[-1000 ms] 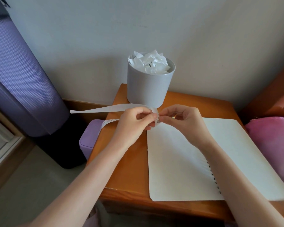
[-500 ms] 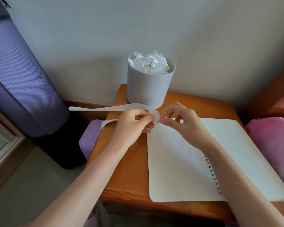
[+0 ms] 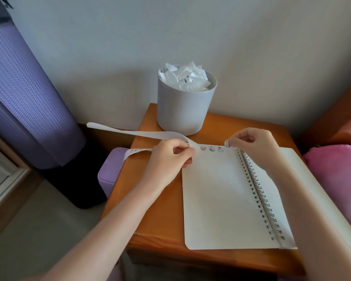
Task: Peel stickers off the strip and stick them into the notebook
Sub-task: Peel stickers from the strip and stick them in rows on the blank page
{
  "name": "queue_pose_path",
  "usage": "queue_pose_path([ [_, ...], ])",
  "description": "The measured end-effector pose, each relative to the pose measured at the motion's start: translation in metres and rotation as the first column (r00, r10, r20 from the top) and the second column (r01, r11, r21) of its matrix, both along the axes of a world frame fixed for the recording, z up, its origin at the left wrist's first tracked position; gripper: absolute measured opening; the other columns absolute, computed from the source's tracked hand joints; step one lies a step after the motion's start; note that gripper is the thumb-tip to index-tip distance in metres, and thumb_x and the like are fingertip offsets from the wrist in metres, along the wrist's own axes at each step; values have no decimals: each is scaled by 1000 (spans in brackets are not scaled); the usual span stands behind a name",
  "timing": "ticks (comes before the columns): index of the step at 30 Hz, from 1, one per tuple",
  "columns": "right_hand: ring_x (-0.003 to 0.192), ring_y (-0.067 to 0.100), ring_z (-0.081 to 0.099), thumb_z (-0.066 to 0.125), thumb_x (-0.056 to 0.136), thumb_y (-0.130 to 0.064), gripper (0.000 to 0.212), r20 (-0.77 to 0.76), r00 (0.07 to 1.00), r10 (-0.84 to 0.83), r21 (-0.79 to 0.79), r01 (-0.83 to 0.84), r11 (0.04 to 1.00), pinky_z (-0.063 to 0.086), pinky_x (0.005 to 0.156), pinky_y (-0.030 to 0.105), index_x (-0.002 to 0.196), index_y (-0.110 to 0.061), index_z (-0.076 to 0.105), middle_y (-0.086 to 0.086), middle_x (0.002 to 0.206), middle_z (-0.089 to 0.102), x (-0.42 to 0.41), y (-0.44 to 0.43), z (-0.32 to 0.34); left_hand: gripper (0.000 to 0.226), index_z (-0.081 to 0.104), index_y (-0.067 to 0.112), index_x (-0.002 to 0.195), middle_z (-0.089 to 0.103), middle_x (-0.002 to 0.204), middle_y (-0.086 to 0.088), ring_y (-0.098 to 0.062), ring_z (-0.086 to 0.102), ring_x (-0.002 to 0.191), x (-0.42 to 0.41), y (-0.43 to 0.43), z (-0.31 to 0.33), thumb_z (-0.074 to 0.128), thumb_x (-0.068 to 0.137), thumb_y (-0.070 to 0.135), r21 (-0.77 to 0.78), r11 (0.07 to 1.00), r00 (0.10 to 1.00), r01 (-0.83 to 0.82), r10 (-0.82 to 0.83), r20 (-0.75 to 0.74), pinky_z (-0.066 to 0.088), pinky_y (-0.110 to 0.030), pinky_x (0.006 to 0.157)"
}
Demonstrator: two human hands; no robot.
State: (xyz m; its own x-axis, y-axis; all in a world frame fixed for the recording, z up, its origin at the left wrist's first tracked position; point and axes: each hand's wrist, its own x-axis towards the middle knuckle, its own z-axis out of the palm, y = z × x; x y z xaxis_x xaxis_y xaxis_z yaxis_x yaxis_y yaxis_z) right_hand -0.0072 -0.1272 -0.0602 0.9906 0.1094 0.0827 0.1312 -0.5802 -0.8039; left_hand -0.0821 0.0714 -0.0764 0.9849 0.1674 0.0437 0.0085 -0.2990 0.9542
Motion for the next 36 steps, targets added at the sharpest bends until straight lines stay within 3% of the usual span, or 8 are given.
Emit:
queue_pose_path([
  [5, 62, 3, 49, 69, 83, -16, 7, 89, 996, 14, -180, 2, 984, 38, 56, 13, 76, -17, 67, -6, 72, 65, 6, -3, -9, 10, 68, 16, 89, 68, 71, 5, -7, 67, 68, 0, 1, -1, 60, 89, 21, 30, 1000, 1000, -2, 3, -17, 53, -11, 64],
  [10, 68, 4, 49, 68, 83, -21, 10, 120, 992, 24, -316, 16, 949, 39, 61, 25, 75, -26, 64, -14, 74, 60, 9, -6, -14, 10, 68, 16, 88, 67, 71, 6, -3, 66, 65, -1, 2, -2, 60, 89, 21, 44, 999, 1000, -4, 6, -27, 51, -7, 61],
  [15, 77, 11, 52, 67, 84, -21, 11, 113, 993, 15, -330, 23, 944, 46, 72, 36, 75, -28, 64, -11, 79, 63, 9, -6, -15, 8, 66, 19, 87, 67, 71, 7, -2, 65, 64, -1, 2, 0, 59, 89, 21, 51, 999, 1000, -3, 5, -31, 47, -3, 57],
  [31, 84, 15, 54, 67, 83, -21, 5, 139, 990, -10, -431, 70, 899, 37, 66, 29, 80, -26, 65, -7, 88, 64, 2, 1, -14, 11, 68, 16, 88, 68, 73, 5, -8, 67, 72, -2, 2, 0, 59, 89, 22, 77, 997, 999, -1, 4, -41, 51, -12, 66],
  [36, 85, 13, 49, 72, 80, -26, 8, 120, 992, -27, -369, 70, 927, 35, 67, 29, 81, -27, 64, -1, 98, 55, 7, -5, -20, 11, 68, 17, 90, 66, 73, 9, -5, 66, 72, -1, 2, -1, 59, 89, 23, 95, 995, 999, -2, 7, -44, 46, -4, 59],
])
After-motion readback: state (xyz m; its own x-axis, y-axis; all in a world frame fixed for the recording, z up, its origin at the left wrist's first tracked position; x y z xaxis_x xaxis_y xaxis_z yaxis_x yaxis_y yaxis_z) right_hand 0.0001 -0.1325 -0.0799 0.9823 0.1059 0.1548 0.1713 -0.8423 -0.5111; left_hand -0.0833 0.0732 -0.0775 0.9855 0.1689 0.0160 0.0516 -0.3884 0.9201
